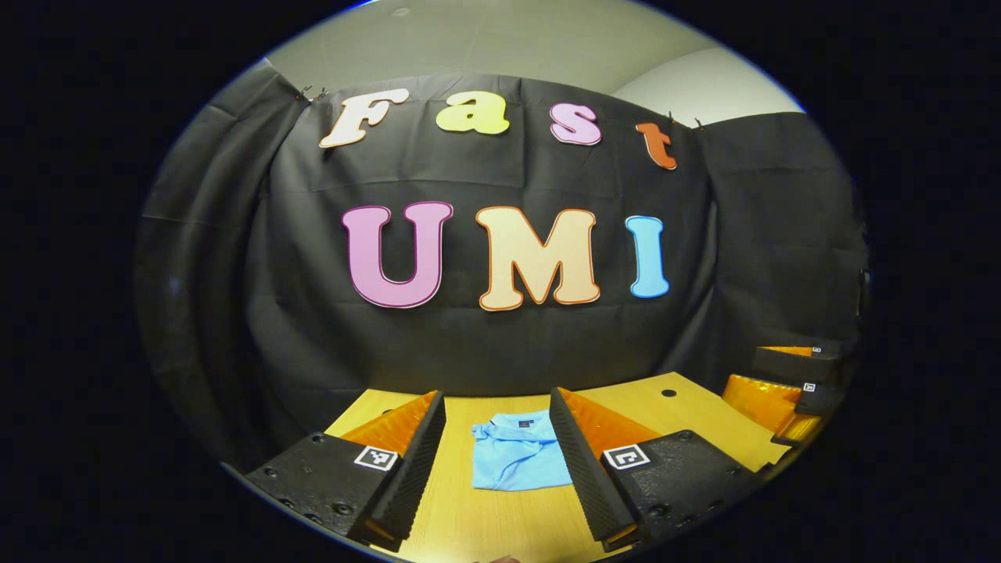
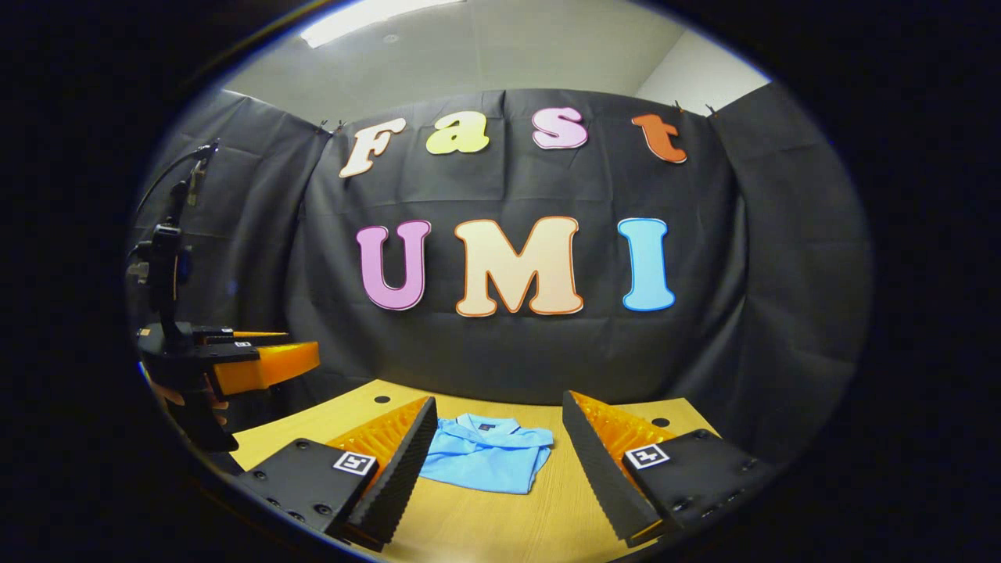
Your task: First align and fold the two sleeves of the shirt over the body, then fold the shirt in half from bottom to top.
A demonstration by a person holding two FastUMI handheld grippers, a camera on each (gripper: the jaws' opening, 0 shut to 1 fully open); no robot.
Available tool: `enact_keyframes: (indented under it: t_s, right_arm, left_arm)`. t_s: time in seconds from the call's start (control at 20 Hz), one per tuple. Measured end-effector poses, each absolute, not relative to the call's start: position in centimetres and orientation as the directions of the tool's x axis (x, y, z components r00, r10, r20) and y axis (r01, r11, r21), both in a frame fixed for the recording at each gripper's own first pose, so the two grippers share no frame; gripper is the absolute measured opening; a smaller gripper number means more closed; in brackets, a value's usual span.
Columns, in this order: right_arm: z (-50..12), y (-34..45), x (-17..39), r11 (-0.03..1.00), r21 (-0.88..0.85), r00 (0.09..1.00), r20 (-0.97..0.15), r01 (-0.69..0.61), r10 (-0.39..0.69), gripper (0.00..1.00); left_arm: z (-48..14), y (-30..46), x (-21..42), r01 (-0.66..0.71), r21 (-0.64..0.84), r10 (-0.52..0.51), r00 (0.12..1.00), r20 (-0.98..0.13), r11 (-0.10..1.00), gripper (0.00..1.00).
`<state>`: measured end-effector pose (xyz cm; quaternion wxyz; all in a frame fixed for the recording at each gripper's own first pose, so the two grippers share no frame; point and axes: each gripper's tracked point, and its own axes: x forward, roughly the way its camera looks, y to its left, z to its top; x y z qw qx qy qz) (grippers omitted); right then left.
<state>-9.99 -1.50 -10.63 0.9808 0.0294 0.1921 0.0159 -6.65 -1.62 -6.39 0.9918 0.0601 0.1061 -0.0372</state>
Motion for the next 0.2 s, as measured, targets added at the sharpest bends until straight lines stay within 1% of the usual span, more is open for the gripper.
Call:
enact_keyframes:
  t_s: [0.1, 0.2]
  right_arm:
    - [-8.9, -0.2, -11.7, 0.998, 0.057, 0.927, -0.373, -0.020, 0.040, 1.00]
    - [-6.7, 0.5, -12.4, 0.999, 0.041, 0.942, -0.335, -0.022, 0.035, 0.99]
  left_arm:
    - [-5.4, -1.7, -8.7, 0.098, 0.107, -0.075, 0.976, -0.207, 0.989, 0.82]
    - [-4.3, -2.0, -10.2, 0.102, 0.084, -0.085, 0.978, -0.190, 0.991, 0.82]
